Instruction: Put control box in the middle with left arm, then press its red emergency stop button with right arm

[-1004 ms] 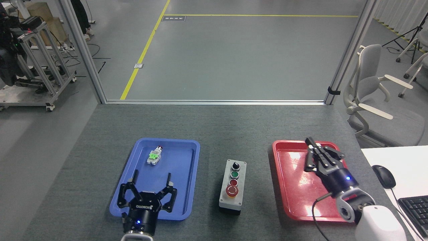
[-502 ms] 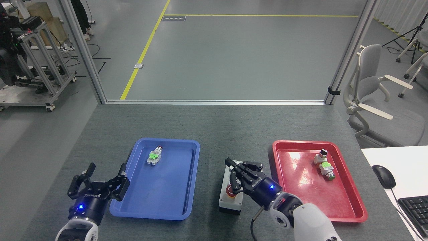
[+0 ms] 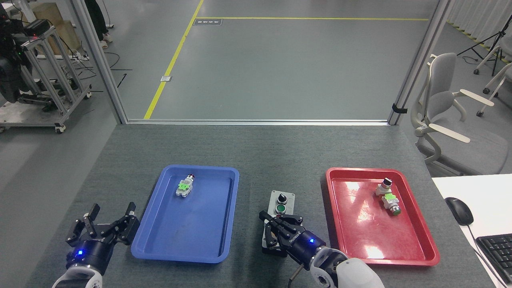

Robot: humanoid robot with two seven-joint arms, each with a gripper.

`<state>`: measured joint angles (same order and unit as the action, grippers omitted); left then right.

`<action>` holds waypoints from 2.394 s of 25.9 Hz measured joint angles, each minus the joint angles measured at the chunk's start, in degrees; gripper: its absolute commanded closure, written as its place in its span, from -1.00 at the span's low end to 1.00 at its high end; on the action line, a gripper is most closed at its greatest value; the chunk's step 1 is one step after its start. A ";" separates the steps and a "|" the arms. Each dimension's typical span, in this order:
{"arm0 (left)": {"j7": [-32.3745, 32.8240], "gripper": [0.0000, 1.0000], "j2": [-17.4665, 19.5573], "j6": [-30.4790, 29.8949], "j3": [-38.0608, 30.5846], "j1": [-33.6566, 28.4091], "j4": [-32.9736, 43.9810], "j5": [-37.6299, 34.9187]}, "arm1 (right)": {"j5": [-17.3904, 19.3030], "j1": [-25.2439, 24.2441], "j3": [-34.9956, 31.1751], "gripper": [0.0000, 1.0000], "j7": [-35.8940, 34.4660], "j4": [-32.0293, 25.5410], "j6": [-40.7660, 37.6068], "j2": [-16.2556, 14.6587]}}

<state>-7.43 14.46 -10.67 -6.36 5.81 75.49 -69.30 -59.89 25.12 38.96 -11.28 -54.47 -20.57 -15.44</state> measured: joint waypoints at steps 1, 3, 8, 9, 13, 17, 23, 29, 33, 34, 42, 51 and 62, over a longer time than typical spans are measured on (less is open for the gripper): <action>0.00 -0.99 0.07 0.00 -0.04 0.03 -0.12 0.02 | 0.01 -0.23 -0.07 1.00 0.03 0.09 0.00 -0.09; -0.28 -0.99 0.16 0.03 -0.10 0.09 -0.40 0.08 | 0.02 -0.42 -0.15 1.00 0.17 0.19 0.01 -0.25; -1.04 -0.99 0.08 0.09 -0.12 0.07 -0.42 0.37 | 0.03 -1.29 -0.22 1.00 -0.89 0.69 0.01 -0.42; -1.11 -0.99 0.02 0.09 -0.11 0.03 -0.34 0.38 | 0.01 -1.43 -0.20 1.00 -1.17 0.77 0.01 -0.42; -1.82 -0.99 -0.04 0.01 -0.01 -0.09 -0.03 0.32 | -0.08 -1.53 -0.15 1.00 -1.24 1.98 0.02 -0.16; -2.78 -0.99 -0.09 -0.02 0.01 -0.59 1.14 0.16 | -0.10 -1.67 -0.10 1.00 -4.87 4.36 0.12 0.69; -3.28 -0.99 -0.49 0.22 0.05 -3.28 3.59 -0.14 | 0.42 -0.63 -1.34 -0.98 -2.47 3.65 6.40 1.31; -5.23 -0.98 -4.37 0.09 0.91 -5.69 5.80 -0.53 | 1.01 1.25 -9.23 -0.98 -0.53 -2.34 14.55 -0.53; -6.48 -0.98 -6.50 0.27 1.20 -6.25 6.31 -1.42 | 1.14 -0.31 -18.75 -0.98 -0.37 -5.31 15.28 -5.39; -6.91 -0.98 -6.75 0.30 1.21 -6.28 6.26 -1.55 | 1.15 -1.17 -21.48 -0.98 -0.45 -5.74 14.94 -6.61; -6.55 -0.99 -7.72 0.65 1.26 -6.38 5.83 -1.14 | 1.10 -14.06 -41.07 -0.98 -0.89 -7.29 5.52 -10.20; -6.41 -0.99 -8.43 0.10 1.11 -6.34 5.76 -1.18 | 1.09 -20.30 -46.62 -0.98 -0.54 -9.33 1.58 -9.84; -6.40 -0.99 -8.69 -0.04 0.76 -6.41 5.39 -1.66 | 1.17 -18.20 -45.06 -0.98 -0.23 -9.67 6.97 -10.09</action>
<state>-13.83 5.77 -10.70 -5.59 -0.60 80.88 -70.96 -58.72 6.91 -6.10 -11.51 -64.14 -13.59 -25.53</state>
